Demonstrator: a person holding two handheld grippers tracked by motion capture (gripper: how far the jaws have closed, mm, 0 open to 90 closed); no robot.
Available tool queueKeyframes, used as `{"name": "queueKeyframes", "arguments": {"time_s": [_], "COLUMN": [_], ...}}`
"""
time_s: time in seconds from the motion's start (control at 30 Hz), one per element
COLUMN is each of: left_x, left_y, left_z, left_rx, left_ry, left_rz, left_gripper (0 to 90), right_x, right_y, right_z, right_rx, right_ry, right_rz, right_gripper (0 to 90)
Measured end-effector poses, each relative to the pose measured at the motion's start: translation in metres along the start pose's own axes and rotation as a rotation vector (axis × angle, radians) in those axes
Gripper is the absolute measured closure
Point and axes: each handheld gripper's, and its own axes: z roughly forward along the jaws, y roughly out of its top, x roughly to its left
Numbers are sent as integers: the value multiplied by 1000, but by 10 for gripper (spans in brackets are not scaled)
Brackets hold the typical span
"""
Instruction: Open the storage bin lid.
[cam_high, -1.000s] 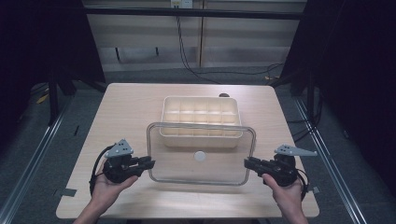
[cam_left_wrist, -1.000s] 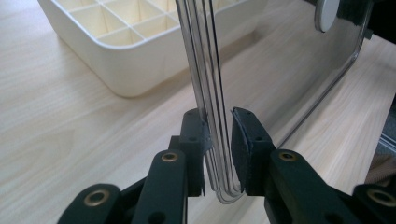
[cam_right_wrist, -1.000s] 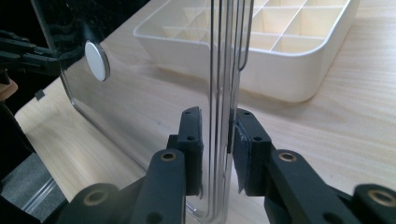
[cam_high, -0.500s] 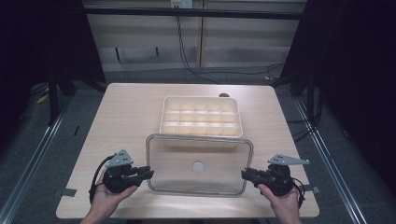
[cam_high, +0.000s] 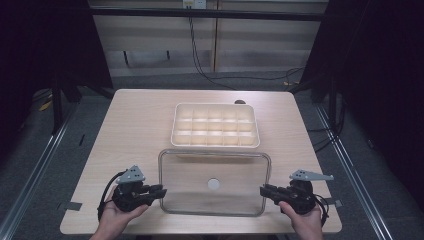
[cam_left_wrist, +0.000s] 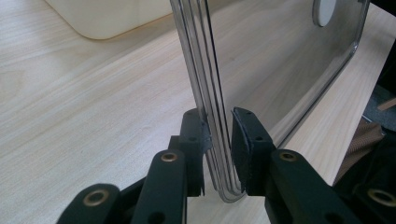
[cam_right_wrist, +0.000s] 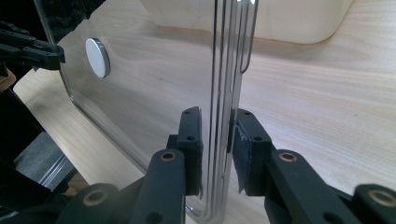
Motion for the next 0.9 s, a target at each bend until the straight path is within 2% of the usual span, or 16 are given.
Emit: {"name": "queueKeyframes", "arguments": {"time_s": [0.2, 0.3, 0.33, 0.4, 0.53, 0.57, 0.9], "left_x": [0, -1, -2, -2, 0, 0, 4], "left_y": [-3, -4, -4, -4, -4, -4, -2], "left_z": [3, 4, 4, 5, 7, 9, 16], "left_rx": [9, 5, 9, 12, 15, 31, 32], "left_ry": [4, -4, 1, 2, 2, 6, -1], "left_rz": [-3, 3, 9, 6, 6, 21, 11], "left_gripper": [728, 716, 713, 704, 687, 676, 646], "right_x": [-2, -2, -1, 0, -1, -2, -11], "right_y": [-2, -4, -4, -4, -3, -3, 1], "right_z": [4, 5, 5, 6, 9, 12, 21], "right_rx": [12, 12, 15, 18, 20, 22, 36], "right_ry": [1, -10, -28, -41, -45, -48, -45], "right_rz": [2, -10, -28, -36, -34, -31, -10], "right_gripper": [741, 734, 721, 713, 700, 689, 661]}}
